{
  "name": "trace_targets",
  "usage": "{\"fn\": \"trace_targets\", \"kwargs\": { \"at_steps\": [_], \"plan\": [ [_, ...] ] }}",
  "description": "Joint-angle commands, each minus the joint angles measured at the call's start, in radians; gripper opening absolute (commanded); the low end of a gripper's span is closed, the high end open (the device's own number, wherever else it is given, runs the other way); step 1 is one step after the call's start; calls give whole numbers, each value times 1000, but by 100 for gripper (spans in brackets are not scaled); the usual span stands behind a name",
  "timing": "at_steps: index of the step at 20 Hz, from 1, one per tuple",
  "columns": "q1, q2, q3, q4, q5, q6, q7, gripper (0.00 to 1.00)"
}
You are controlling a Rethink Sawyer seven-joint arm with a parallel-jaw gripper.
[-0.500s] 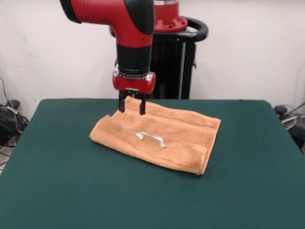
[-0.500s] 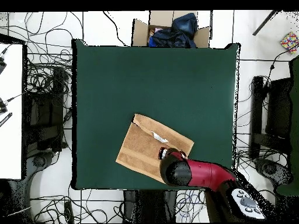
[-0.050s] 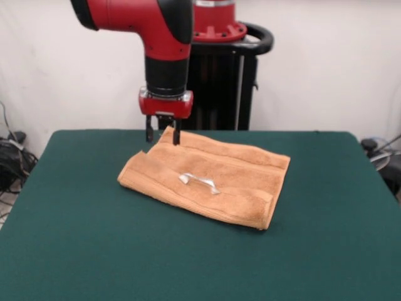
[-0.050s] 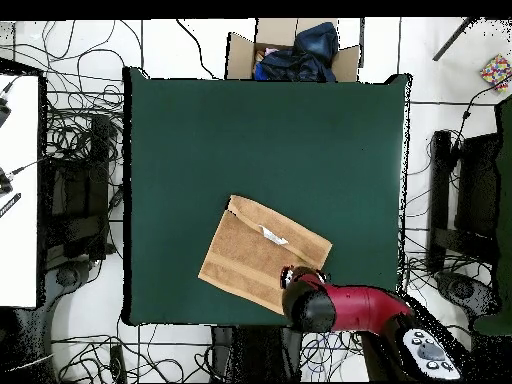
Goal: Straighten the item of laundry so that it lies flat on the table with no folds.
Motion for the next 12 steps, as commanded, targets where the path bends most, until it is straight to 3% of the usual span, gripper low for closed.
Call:
{"fn": "trace_targets", "kwargs": {
  "at_steps": [1, 6, 12],
  "plan": [
    [-5, 81, 2, -49, -92, -14, 18, 100],
    [72, 180, -73, -72, -113, -122, 112, 100],
    [143, 302, -130, -115, -68, -243, 158, 100]
  ]
}}
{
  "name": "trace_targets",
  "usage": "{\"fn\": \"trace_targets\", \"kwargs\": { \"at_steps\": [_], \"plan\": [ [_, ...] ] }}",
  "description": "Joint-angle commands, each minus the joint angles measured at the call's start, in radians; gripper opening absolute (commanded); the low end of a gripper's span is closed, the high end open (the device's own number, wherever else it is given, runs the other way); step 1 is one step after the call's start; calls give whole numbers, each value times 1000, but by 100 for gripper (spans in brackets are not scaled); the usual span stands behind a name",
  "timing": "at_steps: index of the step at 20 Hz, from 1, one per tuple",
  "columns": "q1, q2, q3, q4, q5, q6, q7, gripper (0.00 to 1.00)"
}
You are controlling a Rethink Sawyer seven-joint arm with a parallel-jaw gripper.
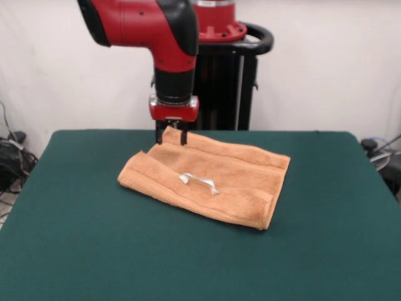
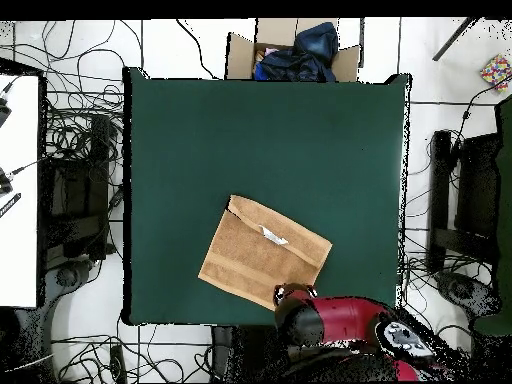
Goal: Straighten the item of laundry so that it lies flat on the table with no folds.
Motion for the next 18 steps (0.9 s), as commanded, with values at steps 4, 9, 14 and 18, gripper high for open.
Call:
{"fn": "trace_targets", "kwargs": {
  "at_steps": [4, 9, 14, 18],
  "plan": [
    [77, 197, -38, -123, 31, -162, 154, 100],
    [88, 250, -39, -149, 60, -203, 153, 100],
    [78, 298, -23, -188, 70, -222, 146, 100],
    [57, 317, -9, -212, 60, -223, 132, 100]
  ]
}}
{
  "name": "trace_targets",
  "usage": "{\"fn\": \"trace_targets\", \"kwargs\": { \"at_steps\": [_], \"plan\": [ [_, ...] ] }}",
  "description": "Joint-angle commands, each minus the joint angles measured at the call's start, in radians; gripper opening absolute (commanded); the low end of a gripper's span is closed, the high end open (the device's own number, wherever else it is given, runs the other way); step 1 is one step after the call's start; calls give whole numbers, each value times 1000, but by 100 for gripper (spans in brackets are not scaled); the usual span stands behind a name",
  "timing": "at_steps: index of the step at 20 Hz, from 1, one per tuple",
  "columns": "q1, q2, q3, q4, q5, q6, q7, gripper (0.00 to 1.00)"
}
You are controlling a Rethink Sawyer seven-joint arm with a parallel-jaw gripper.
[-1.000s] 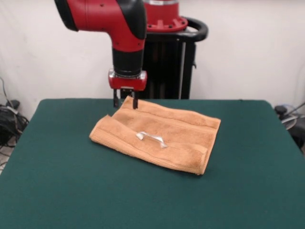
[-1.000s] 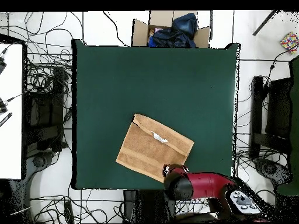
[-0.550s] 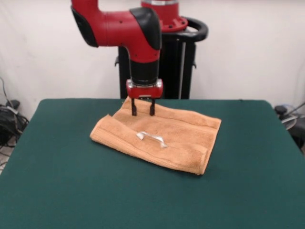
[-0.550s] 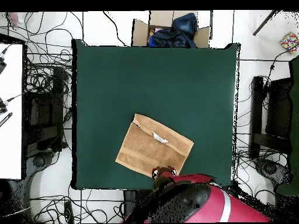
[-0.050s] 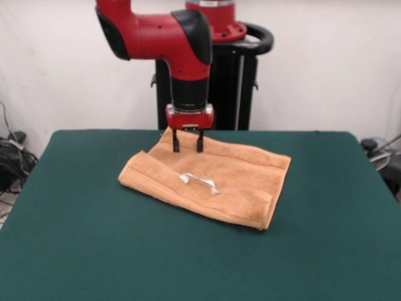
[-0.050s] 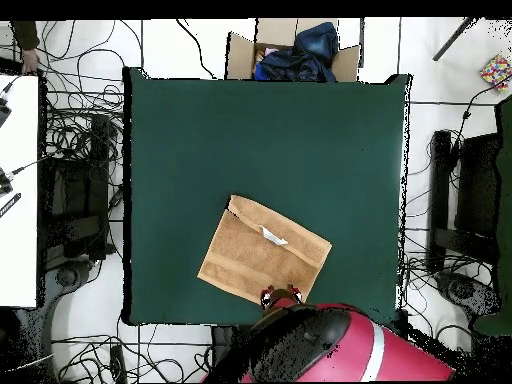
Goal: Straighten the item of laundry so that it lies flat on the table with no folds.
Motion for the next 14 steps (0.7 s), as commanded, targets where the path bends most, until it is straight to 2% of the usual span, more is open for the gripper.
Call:
{"fn": "trace_targets", "kwargs": {
  "at_steps": [1, 14],
  "plan": [
    [-17, 194, 56, -218, 57, -8, 130, 100],
    [-34, 160, 107, -248, 59, 78, 96, 100]
  ]
}}
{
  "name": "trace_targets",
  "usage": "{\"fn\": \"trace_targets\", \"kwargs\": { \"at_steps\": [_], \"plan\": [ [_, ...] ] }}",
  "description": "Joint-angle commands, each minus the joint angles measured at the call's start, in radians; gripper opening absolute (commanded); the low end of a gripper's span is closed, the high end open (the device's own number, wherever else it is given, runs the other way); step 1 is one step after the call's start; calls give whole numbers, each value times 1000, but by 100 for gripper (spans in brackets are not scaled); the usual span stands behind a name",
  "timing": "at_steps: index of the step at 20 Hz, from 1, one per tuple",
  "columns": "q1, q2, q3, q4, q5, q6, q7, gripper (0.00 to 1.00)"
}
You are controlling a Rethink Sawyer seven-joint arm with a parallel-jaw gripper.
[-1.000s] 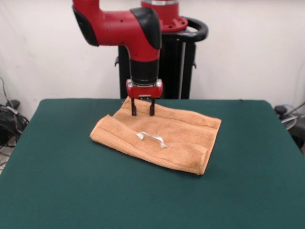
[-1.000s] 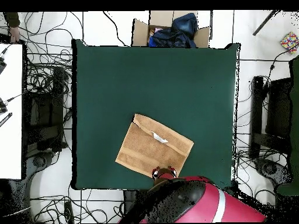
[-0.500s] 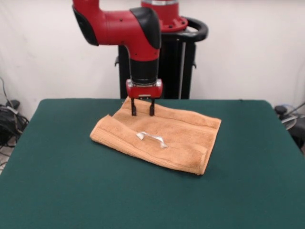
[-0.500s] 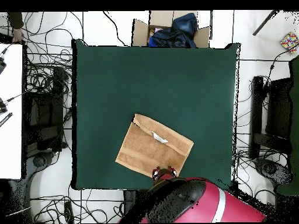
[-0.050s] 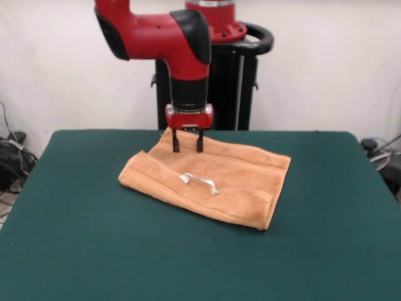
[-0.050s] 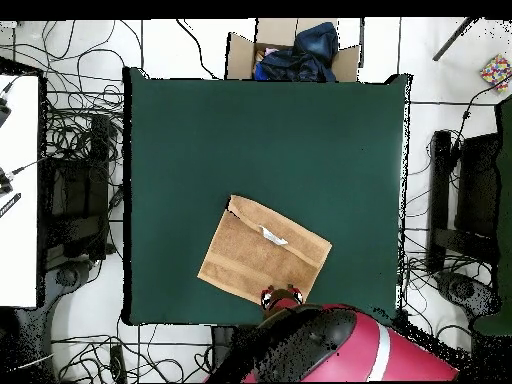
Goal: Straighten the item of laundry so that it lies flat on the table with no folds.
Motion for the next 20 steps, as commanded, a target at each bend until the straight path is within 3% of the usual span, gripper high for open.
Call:
{"fn": "trace_targets", "kwargs": {
  "at_steps": [1, 20],
  "plan": [
    [-22, 154, 101, -247, 60, 84, 95, 100],
    [7, 138, 138, -311, 91, 185, 59, 100]
  ]
}}
